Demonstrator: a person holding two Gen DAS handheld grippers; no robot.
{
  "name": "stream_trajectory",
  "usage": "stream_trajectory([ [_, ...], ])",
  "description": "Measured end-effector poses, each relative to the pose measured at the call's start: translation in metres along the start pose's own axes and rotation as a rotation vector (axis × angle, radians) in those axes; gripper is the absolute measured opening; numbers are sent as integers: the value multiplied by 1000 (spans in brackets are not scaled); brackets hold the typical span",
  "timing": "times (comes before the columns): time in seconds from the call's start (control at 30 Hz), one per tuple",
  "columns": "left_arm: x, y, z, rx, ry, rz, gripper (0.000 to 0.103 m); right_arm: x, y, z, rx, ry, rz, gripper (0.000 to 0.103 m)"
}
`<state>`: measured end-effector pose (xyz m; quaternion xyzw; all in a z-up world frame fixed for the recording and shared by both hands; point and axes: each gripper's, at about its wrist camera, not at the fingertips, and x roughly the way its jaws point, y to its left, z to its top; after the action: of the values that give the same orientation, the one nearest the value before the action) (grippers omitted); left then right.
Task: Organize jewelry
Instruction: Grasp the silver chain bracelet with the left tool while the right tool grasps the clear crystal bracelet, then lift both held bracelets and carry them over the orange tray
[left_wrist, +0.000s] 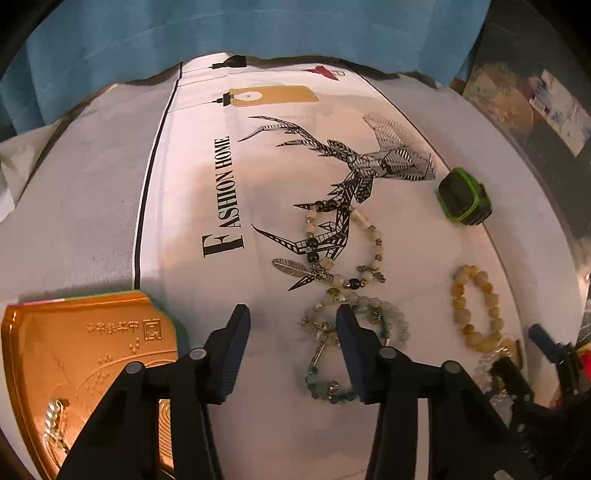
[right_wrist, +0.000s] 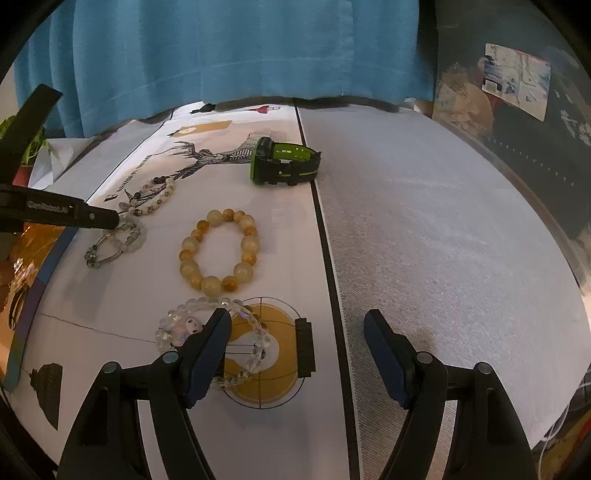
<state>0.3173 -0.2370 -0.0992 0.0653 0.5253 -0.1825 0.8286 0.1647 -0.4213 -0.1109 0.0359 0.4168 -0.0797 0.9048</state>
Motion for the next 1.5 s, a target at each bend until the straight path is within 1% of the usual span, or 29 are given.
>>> stream_trajectory([
  [0.03,0,-1,0,6,-7,4,42,0,0,0,-3,-4,1,73],
  [0.1,0,-2,0,21,-11,6,37,0,2,0,-14,-15,8,70],
  [0.13,0,-4,0,34,-12,-3,25,0,3,0,-21,-20,13,64],
  [0.17,1,-8,-1,54,-6,-8,8,0,6,0,-35,-27,23,52],
  [0.2,1,-12,-2,77,1,-19,5,-1,10,1,-57,-30,39,45],
  [0.23,0,-16,-3,93,9,-35,4,-1,14,2,-76,-31,52,29],
  [0.27,-1,-19,-6,102,12,-50,4,-1,19,3,-101,-29,67,7],
  [0.33,-9,-23,-8,106,1,-83,4,-1,23,4,-126,-10,63,8],
  [0.4,-26,-23,-9,97,-34,-106,4,-7,20,6,-90,-4,93,8],
  [0.57,-81,-12,-9,55,-131,-159,4,-43,11,12,-69,-74,74,8],
  [0.67,-113,-10,-13,51,-175,-164,4,-65,10,16,-61,-102,71,8],
  [0.77,-139,-10,-24,57,-208,-154,4,-85,11,17,-64,-126,66,8],
  [0.97,-189,-5,-62,52,-253,-144,4,-129,17,5,-80,-157,56,8],
  [1.1,-220,0,-99,39,-277,-161,4,-156,25,-10,-93,-155,66,8],
  [1.37,-262,15,-177,-8,-276,-172,4,-207,46,-48,-134,-155,92,8],
  [1.5,-276,25,-207,-37,-279,-171,4,-229,60,-64,-165,-159,105,8],
])
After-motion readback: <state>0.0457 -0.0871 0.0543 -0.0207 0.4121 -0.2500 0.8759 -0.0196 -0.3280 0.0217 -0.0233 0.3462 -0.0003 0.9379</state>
